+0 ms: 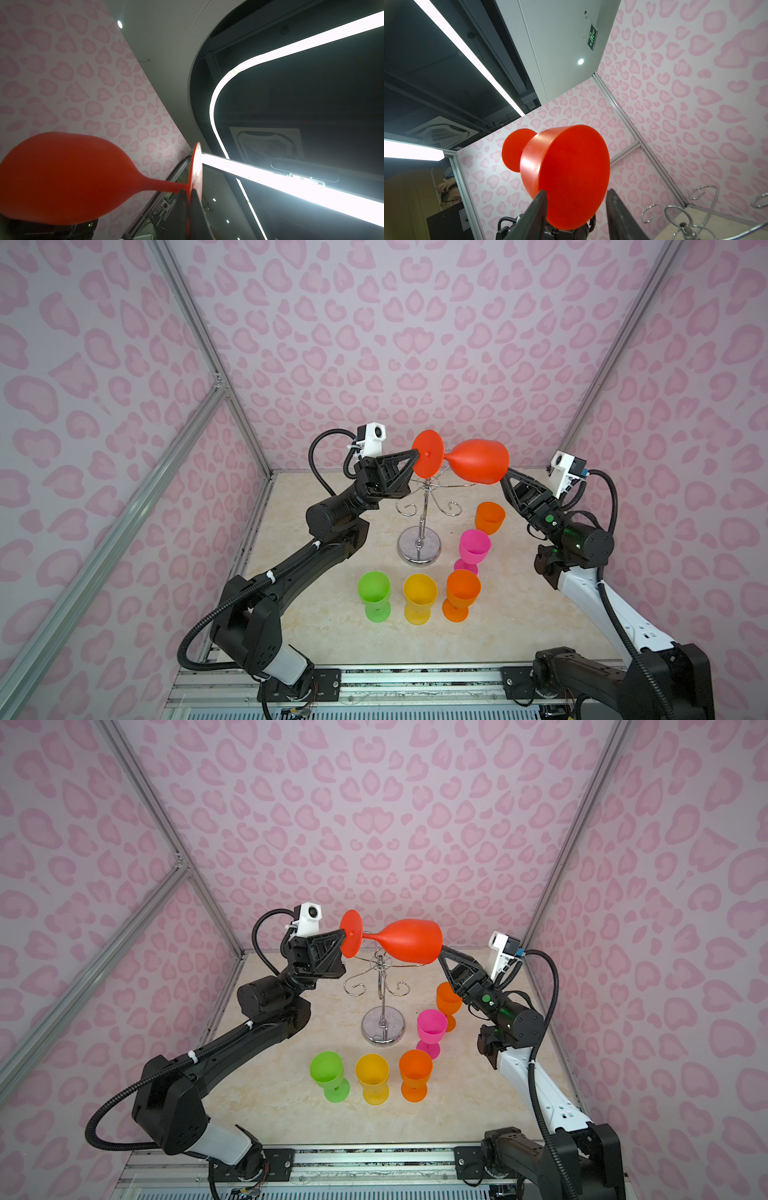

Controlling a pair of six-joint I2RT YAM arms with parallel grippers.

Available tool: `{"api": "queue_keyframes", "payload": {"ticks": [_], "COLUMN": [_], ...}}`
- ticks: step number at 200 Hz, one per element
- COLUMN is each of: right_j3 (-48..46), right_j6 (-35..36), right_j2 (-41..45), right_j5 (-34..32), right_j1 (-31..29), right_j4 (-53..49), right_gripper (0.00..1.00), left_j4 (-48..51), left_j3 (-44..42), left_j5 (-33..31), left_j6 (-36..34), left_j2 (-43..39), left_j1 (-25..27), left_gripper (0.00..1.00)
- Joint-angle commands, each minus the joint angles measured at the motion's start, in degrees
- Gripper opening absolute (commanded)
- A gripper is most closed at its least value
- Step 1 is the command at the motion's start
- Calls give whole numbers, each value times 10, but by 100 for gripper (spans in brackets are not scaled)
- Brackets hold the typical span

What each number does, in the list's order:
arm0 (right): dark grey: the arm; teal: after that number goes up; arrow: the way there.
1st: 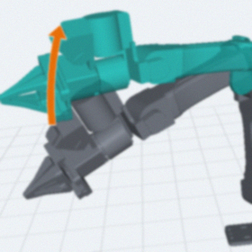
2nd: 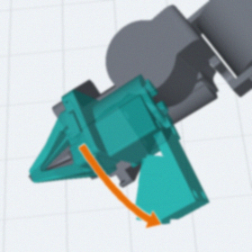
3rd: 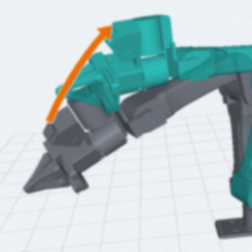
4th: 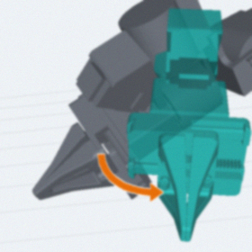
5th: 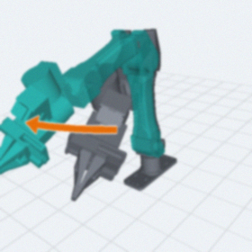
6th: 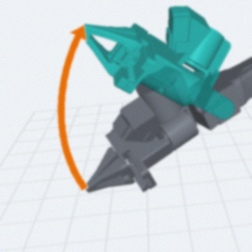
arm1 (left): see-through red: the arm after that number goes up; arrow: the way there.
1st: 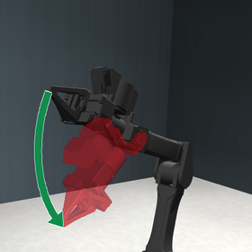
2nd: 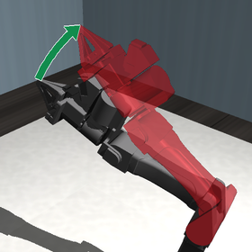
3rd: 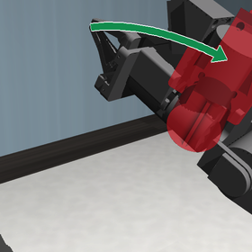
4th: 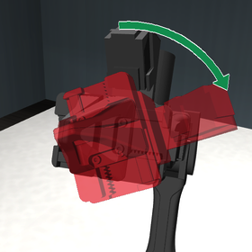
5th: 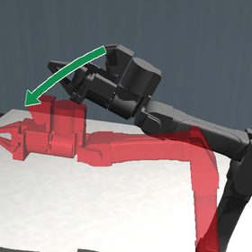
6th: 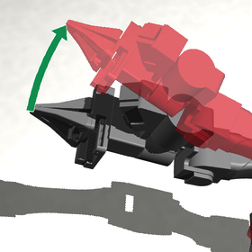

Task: Take the wine glass off the wine glass rack
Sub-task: 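Grasp the red glass bowl with the right gripper beside the left gripper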

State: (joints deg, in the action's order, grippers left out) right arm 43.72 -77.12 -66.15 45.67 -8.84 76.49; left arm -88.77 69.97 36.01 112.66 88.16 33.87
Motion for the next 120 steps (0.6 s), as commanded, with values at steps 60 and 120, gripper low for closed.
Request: {"api": "queue_keyframes", "payload": {"ticks": [60, 120], "right_j3": [-22, 0], "right_j6": [4, 81], "right_j2": [37, 60], "right_j5": [11, 36], "right_j1": [14, -19], "right_j4": [39, -43], "right_gripper": [47, 47], "left_j4": [-26, -26], "left_j3": [2, 5], "left_j5": [-2, -5], "left_j6": [-9, -4], "left_j2": [-11, 14], "left_j1": [1, 16], "left_gripper": [2, 2]}}
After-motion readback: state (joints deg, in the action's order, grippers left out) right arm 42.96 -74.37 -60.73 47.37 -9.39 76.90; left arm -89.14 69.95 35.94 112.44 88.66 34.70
